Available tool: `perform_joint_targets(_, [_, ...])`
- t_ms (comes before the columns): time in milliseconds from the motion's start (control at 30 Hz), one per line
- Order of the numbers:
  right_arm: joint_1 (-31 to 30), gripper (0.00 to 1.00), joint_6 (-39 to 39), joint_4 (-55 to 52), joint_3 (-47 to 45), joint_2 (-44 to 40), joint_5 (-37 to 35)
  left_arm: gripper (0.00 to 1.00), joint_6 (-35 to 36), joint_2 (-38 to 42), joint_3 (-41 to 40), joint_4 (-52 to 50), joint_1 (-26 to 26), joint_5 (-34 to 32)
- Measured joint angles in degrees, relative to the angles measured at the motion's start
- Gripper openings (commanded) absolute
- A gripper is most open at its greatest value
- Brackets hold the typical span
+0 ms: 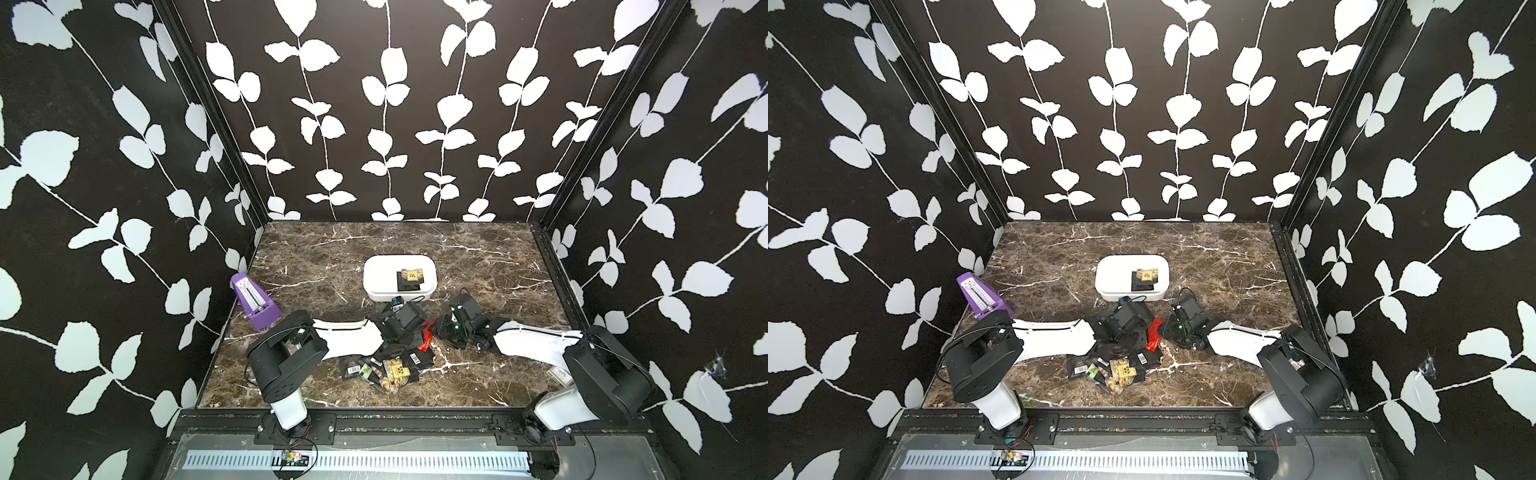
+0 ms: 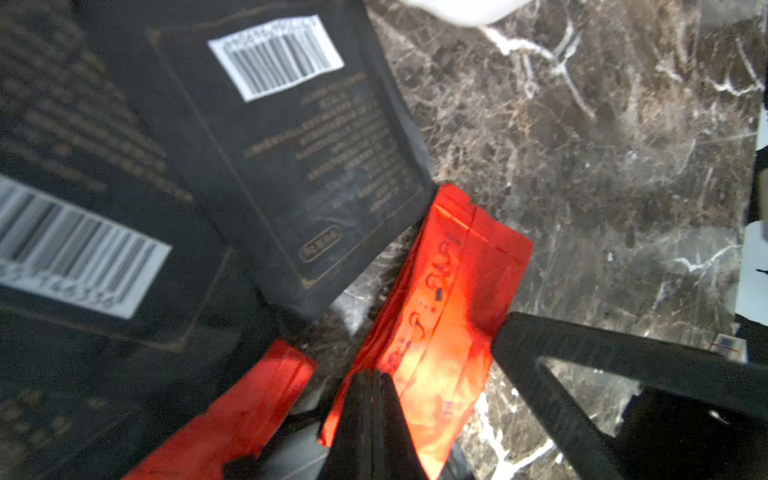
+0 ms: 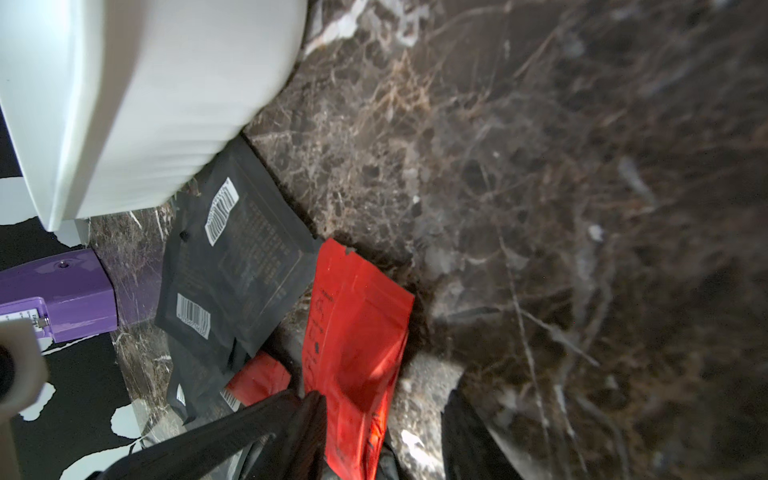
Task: Put the tea bags into the storage box
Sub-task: Pick up the tea bag from the center of the board.
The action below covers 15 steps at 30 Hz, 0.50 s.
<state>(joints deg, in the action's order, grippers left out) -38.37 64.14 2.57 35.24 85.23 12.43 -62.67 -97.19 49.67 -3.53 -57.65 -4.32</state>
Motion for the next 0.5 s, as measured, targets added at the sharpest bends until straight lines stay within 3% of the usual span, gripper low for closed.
perform_joint_targets(500, [-1.1, 0.42, 1.0, 4.2, 0.1, 2.4, 0.0, 0.00, -0.3, -0.4, -0.5, 0.0, 0.0, 0.0])
